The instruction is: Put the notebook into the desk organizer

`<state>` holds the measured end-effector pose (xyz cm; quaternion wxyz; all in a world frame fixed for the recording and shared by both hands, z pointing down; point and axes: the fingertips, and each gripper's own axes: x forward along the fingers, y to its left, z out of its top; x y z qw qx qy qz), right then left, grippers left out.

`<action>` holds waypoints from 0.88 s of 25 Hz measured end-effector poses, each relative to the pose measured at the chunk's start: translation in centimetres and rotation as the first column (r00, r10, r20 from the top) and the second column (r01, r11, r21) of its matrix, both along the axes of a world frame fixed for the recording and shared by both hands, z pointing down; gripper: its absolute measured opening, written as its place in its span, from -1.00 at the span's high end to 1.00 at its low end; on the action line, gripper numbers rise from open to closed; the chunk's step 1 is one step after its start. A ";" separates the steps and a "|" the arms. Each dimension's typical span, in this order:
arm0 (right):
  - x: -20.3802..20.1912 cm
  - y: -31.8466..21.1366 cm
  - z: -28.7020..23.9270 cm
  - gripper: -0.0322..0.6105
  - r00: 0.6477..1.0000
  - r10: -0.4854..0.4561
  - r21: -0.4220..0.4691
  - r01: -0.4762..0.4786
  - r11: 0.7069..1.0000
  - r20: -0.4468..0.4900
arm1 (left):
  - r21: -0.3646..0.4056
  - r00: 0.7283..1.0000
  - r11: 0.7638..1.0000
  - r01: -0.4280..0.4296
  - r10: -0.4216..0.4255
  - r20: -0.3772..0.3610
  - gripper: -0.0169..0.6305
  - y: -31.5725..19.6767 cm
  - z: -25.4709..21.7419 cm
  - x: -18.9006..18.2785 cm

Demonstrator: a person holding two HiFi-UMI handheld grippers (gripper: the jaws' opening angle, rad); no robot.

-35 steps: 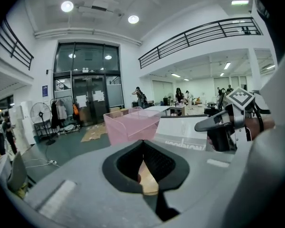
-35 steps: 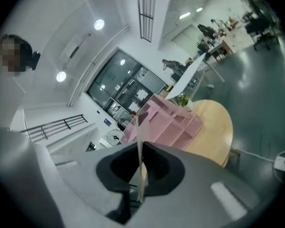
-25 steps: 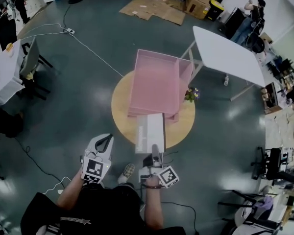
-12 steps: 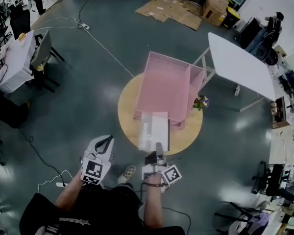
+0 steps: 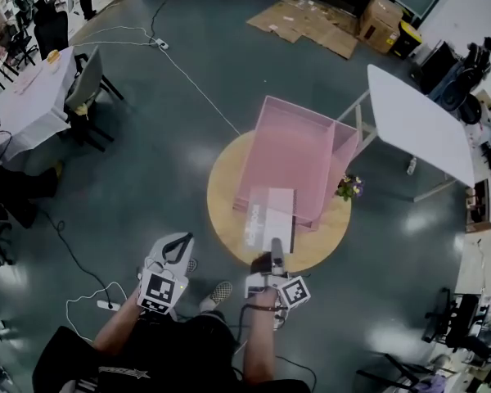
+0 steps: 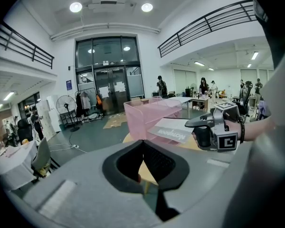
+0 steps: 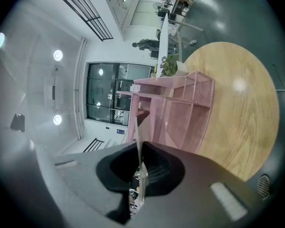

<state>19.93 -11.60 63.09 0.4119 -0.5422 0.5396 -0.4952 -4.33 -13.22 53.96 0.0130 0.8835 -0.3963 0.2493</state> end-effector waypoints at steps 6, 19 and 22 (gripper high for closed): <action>0.6 -2.3 0.8 0.86 1.000 0.016 -0.016 -0.016 1.000 0.020 | -0.010 1.000 1.000 0.006 -0.006 0.003 0.91 -1.4 0.3 0.3; 1.5 -6.8 1.6 0.86 0.999 0.041 -0.028 -0.040 0.999 0.034 | -0.059 0.999 0.998 0.028 -0.027 0.020 0.91 -3.7 1.9 0.3; 1.7 -7.2 1.9 0.86 0.998 0.056 -0.046 -0.054 0.997 0.032 | -0.068 1.000 0.997 0.026 -0.025 0.018 0.91 -3.9 2.4 0.5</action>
